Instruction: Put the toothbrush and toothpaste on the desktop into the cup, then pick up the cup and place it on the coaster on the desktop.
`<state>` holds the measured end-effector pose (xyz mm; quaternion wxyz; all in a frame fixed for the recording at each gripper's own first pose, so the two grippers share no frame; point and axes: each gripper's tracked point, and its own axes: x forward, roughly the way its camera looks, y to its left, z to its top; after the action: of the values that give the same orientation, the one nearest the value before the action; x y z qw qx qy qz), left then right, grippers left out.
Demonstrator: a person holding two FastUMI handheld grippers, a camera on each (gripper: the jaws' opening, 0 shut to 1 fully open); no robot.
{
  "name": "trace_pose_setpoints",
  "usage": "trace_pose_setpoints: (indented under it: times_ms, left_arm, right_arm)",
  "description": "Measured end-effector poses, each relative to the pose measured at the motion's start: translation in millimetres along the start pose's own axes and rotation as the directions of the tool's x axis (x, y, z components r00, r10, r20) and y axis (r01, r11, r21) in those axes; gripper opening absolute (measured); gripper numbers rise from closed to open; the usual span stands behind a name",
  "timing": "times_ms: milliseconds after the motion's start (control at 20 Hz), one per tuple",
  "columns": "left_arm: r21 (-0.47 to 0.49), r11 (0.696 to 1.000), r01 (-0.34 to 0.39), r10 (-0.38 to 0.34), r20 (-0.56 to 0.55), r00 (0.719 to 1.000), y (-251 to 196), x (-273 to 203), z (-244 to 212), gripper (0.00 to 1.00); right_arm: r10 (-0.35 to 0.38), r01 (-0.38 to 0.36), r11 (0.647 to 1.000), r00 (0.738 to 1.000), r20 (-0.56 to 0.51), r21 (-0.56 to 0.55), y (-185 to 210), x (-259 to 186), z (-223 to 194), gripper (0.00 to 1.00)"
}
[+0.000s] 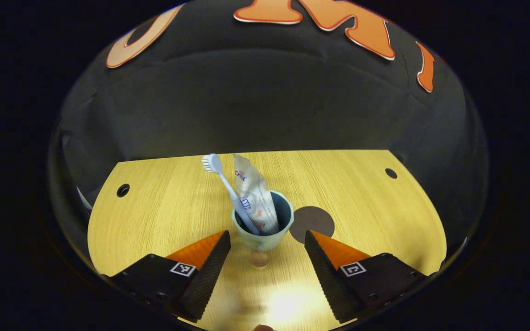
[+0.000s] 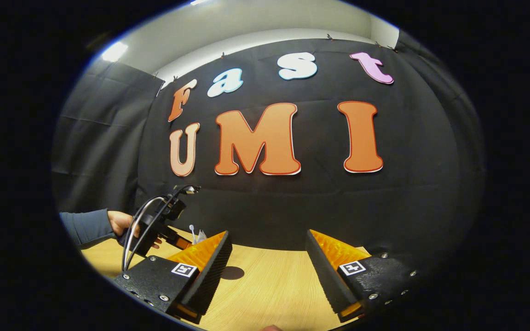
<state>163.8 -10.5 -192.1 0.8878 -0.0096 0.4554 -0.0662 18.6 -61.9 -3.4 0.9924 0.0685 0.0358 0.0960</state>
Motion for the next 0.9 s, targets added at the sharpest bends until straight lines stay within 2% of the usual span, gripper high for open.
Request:
trace_pose_setpoints:
  times_ms: [50, 350, 400, 450, 500, 800, 850, 900]
  left_arm:
    - [0.021, 1.000, 0.001, 0.000, -0.025, 1.000, -2.7, 6.3, -1.0, 0.97]
    - [0.087, 0.995, -0.049, 0.061, -0.138, 0.989, 4.1, 31.5, -10.5, 0.97]
    - [0.094, 0.994, -0.061, 0.075, -0.156, 0.985, 6.7, 32.6, -10.8, 0.91]
    - [0.096, 0.993, -0.061, 0.077, -0.161, 0.984, 6.0, 37.2, -11.9, 0.90]
    - [0.103, 0.993, -0.062, 0.078, -0.162, 0.984, 6.4, 37.1, -17.6, 0.82]
    - [0.098, 0.993, -0.058, 0.075, -0.182, 0.980, 4.2, 35.2, -21.4, 0.73]
    - [0.099, 0.994, -0.055, 0.074, -0.193, 0.978, 3.3, 34.6, -22.2, 0.65]
    - [0.096, 0.994, -0.055, 0.073, -0.202, 0.977, 2.1, 33.8, -23.1, 0.74]
  right_arm:
    - [0.002, -0.002, 1.000, 1.000, 0.003, 0.007, 0.0, -3.5, 1.8, 0.96]
    - [0.012, -0.012, 1.000, 1.000, 0.013, 0.000, 2.7, -12.2, 0.7, 0.96]
    - [0.019, -0.019, 1.000, 1.000, 0.018, 0.000, 5.6, -13.2, 1.7, 0.97]
    - [0.022, -0.022, 1.000, 1.000, 0.019, -0.001, 6.8, -13.7, 1.4, 0.97]
    - [0.024, -0.024, 1.000, 1.000, 0.017, -0.004, 7.8, -14.7, -0.9, 0.96]
    - [0.029, -0.029, 0.999, 0.999, 0.013, -0.022, 10.2, -17.4, -5.4, 0.97]
    - [0.031, -0.031, 0.999, 0.999, 0.009, -0.018, 11.6, -18.2, -6.9, 0.97]
    - [0.032, -0.032, 0.999, 0.999, 0.009, -0.012, 11.6, -19.2, -6.7, 0.97]
